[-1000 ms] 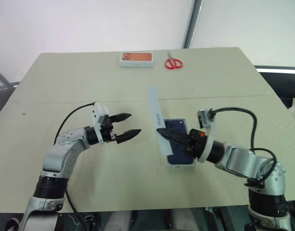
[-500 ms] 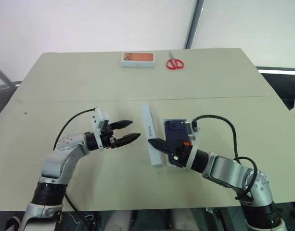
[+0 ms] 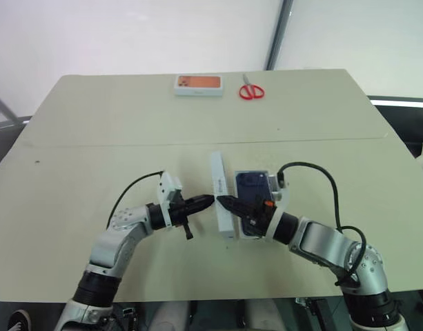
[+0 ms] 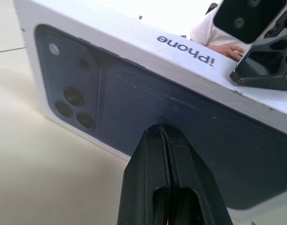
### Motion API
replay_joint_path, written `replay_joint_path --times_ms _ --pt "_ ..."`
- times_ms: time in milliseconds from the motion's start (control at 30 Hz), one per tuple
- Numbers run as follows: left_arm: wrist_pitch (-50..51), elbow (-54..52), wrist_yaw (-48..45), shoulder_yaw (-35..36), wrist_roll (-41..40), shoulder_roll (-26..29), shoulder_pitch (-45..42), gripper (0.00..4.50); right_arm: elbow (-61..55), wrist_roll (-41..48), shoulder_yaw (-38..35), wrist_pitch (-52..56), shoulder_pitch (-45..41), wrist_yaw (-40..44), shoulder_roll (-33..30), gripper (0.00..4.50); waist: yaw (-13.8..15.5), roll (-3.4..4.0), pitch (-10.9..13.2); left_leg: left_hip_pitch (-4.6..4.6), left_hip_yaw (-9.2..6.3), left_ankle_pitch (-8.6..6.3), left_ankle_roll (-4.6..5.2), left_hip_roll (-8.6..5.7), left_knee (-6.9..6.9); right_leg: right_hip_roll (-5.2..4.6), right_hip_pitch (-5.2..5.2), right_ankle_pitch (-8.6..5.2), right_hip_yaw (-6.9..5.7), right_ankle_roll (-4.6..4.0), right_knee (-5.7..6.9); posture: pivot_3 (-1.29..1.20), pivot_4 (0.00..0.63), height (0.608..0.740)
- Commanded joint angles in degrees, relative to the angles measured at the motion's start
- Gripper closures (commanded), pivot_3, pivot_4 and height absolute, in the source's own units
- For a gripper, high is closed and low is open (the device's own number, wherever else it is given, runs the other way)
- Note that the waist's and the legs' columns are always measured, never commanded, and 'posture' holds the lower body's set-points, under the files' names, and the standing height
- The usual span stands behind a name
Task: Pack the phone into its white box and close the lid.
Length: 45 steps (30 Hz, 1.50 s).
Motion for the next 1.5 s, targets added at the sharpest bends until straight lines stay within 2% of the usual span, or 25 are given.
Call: replay_joint_path --times_ms 33,133,233,367,433,567,667,833,867,1000,1133,1267,1400,1500 --pt "-1.5 0.4 0.1 -0.6 0.5 -1.0 -1.4 4.5 -0.5 0.0 -1.8 0.0 -1.2 0.4 -2.2 2.21 0.0 0.0 0.0 0.0 0.01 0.0 0.0 -0.01 0.0 -0.01 0.0 0.0 0.01 0.0 0.0 0.0 0.15 0.74" --pt "-2.3 1.6 0.4 -1.5 1.3 -2.1 -2.2 4.5 -1.0 -5.5 -3.4 0.7 -3.3 3.4 -6.8 0.62 0.0 0.0 0.0 0.0 0.01 0.0 0.0 -0.01 0.0 0.01 0.0 0.0 0.0 0.0 0.0 0.0 0.15 0.74" --pt "-2.5 3.2 1.0 -1.9 1.6 -4.1 -3.3 4.5 -3.9 -14.4 -4.9 3.4 -3.6 12.2 -13.7 0.62 0.2 0.01 0.0 -0.01 0.03 0.0 0.01 -0.03 0.01 0.02 0.01 0.0 -0.02 0.01 0.0 0.0 0.15 0.74" --pt "-3.3 4.2 1.8 -3.9 2.6 -7.2 -4.4 4.5 -1.1 -19.0 -10.3 2.7 -1.6 17.2 -18.7 0.62 0.3 -0.01 0.0 -0.02 -0.01 -0.02 0.04 -0.03 0.06 0.02 0.1 0.0 -0.1 0.02 -0.06 0.0 0.15 0.74" --pt "-3.8 5.4 2.1 -4.2 3.2 -8.2 -5.1 4.5 -0.2 -25.6 -12.3 1.9 -1.6 21.4 -21.6 0.62 0.3 -0.02 0.0 -0.01 0.03 -0.04 0.07 -0.05 0.12 -0.01 0.13 0.01 -0.09 0.03 -0.07 0.0 0.15 0.74" --pt "-5.2 9.4 2.1 -4.9 4.2 -10.0 -6.7 4.5 1.6 -45.3 -12.8 -4.3 -0.8 32.6 -28.4 0.62 0.2 0.01 0.0 -0.01 0.04 -0.04 0.08 -0.04 0.11 0.03 0.1 0.01 -0.1 0.04 -0.06 0.0 0.15 0.74" --pt "-6.2 11.6 2.4 -4.9 4.7 -11.2 -8.0 4.5 3.2 -60.2 -11.0 -12.6 0.7 39.8 -31.3 1.44 0.1 0.0 0.0 -0.01 0.05 -0.04 0.08 -0.04 0.11 0.05 0.1 0.0 -0.11 0.06 -0.06 0.0 0.15 0.74" --pt "-6.1 11.7 2.0 -4.6 4.7 -11.2 -8.7 4.5 0.9 -71.3 -7.3 -18.5 2.1 47.0 -29.6 4.06 0.0 -0.01 0.0 -0.01 0.04 -0.04 0.08 -0.04 0.12 0.05 0.12 0.0 -0.11 0.07 -0.06 0.0 0.15 0.74" --pt "-5.8 11.4 1.9 -4.4 4.5 -11.0 -8.7 4.5 0.6 -73.0 -6.6 -19.4 2.1 48.1 -29.2 4.46 0.0 -0.01 0.0 0.0 0.04 -0.04 0.08 -0.04 0.12 0.05 0.12 0.0 -0.1 0.07 -0.05 0.0 0.15 0.74" --pt "-3.1 6.3 1.6 -3.3 3.1 -8.1 -7.5 4.5 1.1 -81.8 -3.2 -25.3 1.9 52.4 -27.7 4.46 0.0 -0.02 0.0 0.0 0.02 -0.04 0.07 -0.04 0.12 0.05 0.1 0.0 -0.11 0.07 -0.04 0.0 0.15 0.74" --pt "0.3 0.4 0.9 -2.6 2.3 -2.6 -4.2 4.5 1.4 -84.8 -2.9 -26.6 0.7 53.9 -24.9 4.46 -0.1 -0.01 0.0 0.01 0.01 -0.04 0.07 -0.02 0.11 0.05 0.1 0.0 -0.09 0.06 -0.05 0.0 0.15 0.74" --pt "0.0 -0.2 0.9 -1.6 3.2 1.3 -1.1 4.5 0.8 -87.9 -1.4 -28.0 2.3 57.3 -23.7 4.46 0.2 0.0 0.0 0.02 0.01 -0.04 0.06 -0.02 0.1 0.05 0.09 0.0 -0.07 0.05 -0.05 0.0 0.15 0.74" --pt "-1.7 1.8 1.4 -4.2 6.2 1.8 -0.7 4.5 -0.1 -89.3 -0.9 -27.8 2.7 59.1 -22.1 4.46 0.8 0.0 0.0 0.02 0.0 -0.04 0.06 -0.07 0.13 -0.01 0.13 0.0 -0.08 0.05 -0.06 0.0 0.15 0.74" --pt "-1.3 2.9 2.1 -5.3 6.6 -0.1 -1.3 4.5 0.2 -92.3 -0.1 -28.4 2.9 60.0 -22.1 4.46 1.3 0.0 0.0 0.02 0.01 -0.04 0.06 -0.07 0.14 -0.01 0.12 0.01 -0.08 0.04 -0.06 0.0 0.15 0.74"
